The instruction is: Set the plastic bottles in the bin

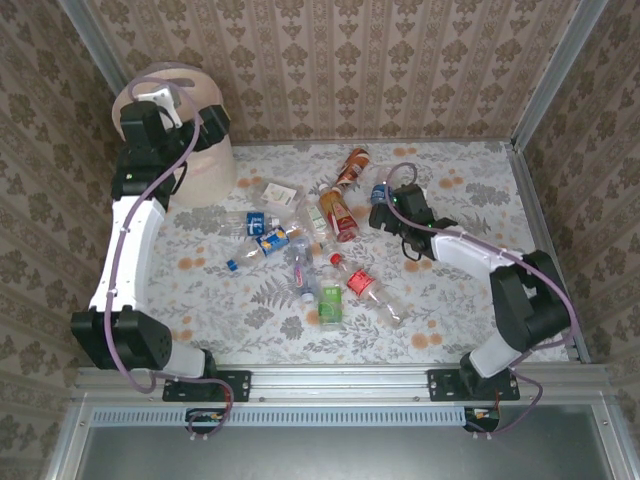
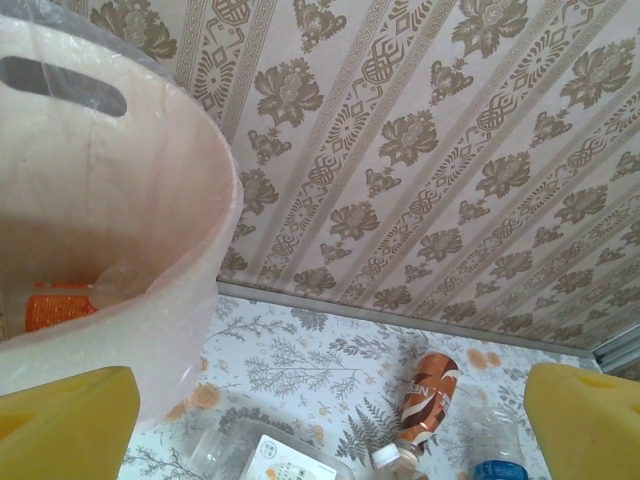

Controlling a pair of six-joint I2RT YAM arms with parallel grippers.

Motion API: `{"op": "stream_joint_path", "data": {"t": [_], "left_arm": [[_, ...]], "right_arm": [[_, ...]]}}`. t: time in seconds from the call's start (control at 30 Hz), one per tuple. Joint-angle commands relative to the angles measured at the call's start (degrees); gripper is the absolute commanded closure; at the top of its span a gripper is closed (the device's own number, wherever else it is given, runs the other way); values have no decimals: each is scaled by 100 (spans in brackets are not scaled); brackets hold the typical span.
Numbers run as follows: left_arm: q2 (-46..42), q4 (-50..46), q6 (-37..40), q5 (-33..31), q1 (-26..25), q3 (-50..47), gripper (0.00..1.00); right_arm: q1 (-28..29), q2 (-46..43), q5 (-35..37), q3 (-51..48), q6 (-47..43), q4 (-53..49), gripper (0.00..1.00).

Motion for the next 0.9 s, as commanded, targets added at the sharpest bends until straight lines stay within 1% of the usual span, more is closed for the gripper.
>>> {"op": "stream_joint_path", "data": {"t": [0.0, 0.17, 0.27, 0.4, 0.47, 0.5, 0.6, 0.87], "left_arm": [[-295, 372, -250, 97, 81, -259, 0], [-452, 341, -235, 97, 195, -459, 0], [-494, 333, -237, 130, 287, -523, 0], [-521, 307, -246, 227, 395, -576, 0], [-516, 302, -243, 279, 441, -594, 0], [-516, 296, -243, 299, 463, -607, 0], [-525, 278, -251, 325, 513, -638, 0], [-638, 230, -208, 308, 585, -780, 0]], "right_arm": [[9, 444, -148, 559, 5, -204, 2], [-48, 1302, 432, 1408, 234, -507, 3], [-147, 1774, 463, 1866, 353, -614, 3], [-185, 2348, 442, 2530, 249, -928, 3], [-185, 2540, 452, 2766, 198, -1071, 10], [-189, 2623, 483, 2848, 186, -1124, 12], [-201, 2848, 543, 3075, 94, -1222, 12], [-225, 3190, 494, 3447, -56, -1419, 18]]}}
